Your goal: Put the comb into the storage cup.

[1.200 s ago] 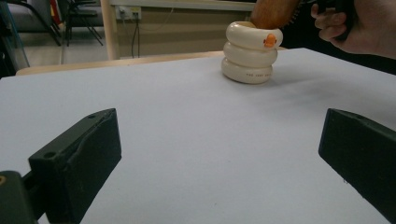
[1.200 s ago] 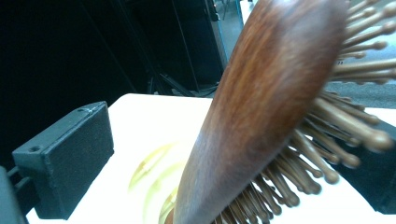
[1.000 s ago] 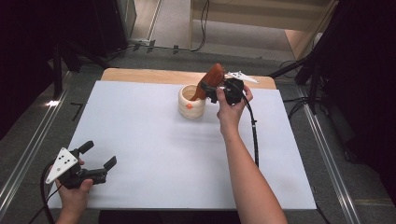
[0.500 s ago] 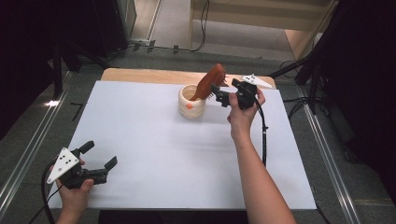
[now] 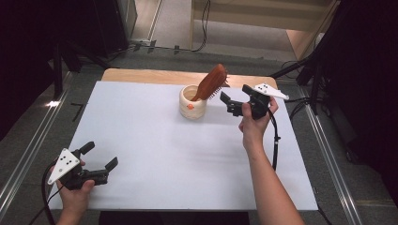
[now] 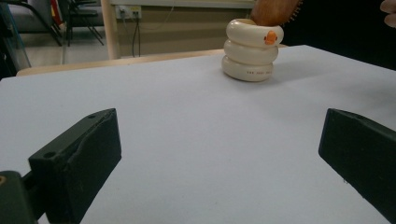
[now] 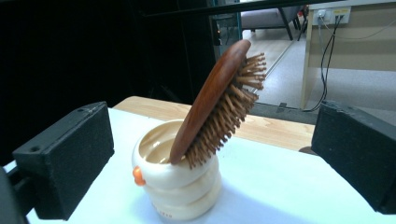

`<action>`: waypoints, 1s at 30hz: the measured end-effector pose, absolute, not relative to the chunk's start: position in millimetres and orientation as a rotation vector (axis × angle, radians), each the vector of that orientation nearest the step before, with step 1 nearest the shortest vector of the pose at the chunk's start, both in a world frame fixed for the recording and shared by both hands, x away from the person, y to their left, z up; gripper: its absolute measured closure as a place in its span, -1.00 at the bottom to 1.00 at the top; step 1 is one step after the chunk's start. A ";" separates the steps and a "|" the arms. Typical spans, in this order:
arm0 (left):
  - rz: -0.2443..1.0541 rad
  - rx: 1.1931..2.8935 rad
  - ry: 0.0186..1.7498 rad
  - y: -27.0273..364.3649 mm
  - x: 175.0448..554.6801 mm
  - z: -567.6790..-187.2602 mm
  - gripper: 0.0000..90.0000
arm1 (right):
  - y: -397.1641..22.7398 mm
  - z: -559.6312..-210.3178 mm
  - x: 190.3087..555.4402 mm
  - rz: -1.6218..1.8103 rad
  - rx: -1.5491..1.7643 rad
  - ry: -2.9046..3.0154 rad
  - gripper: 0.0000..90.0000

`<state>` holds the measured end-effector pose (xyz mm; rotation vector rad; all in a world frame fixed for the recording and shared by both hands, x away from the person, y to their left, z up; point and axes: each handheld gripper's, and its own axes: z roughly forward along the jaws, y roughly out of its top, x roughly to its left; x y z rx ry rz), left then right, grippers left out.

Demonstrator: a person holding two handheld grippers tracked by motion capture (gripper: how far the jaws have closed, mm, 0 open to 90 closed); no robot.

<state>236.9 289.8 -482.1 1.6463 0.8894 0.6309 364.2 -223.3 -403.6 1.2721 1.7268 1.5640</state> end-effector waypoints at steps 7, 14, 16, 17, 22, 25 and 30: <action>0.632 1.648 0.890 289.8 236.6 -482.0 -1.00 | -234.5 -410.7 342.5 1.540 1.232 1.736 -1.00; 0.634 1.649 0.890 289.3 236.5 -482.1 -1.00 | -248.2 -419.2 321.1 1.543 1.211 1.727 -1.00; 0.635 1.650 0.891 289.3 236.5 -482.0 -1.00 | -252.1 -421.9 315.4 1.540 1.214 1.722 -1.00; 0.635 1.650 0.891 289.3 236.5 -482.0 -1.00 | -253.8 -423.3 312.6 1.547 1.214 1.721 -1.00; 0.632 1.649 0.892 289.1 236.7 -482.4 -1.00 | -262.1 -430.2 299.5 1.532 1.205 1.726 -1.00; 0.632 1.648 0.892 289.2 236.7 -482.4 -1.00 | -267.2 -435.8 292.7 1.523 1.201 1.725 -1.00; 0.633 1.650 0.893 288.8 236.5 -482.5 -1.00 | -276.7 -445.0 282.0 1.532 1.223 1.702 -1.00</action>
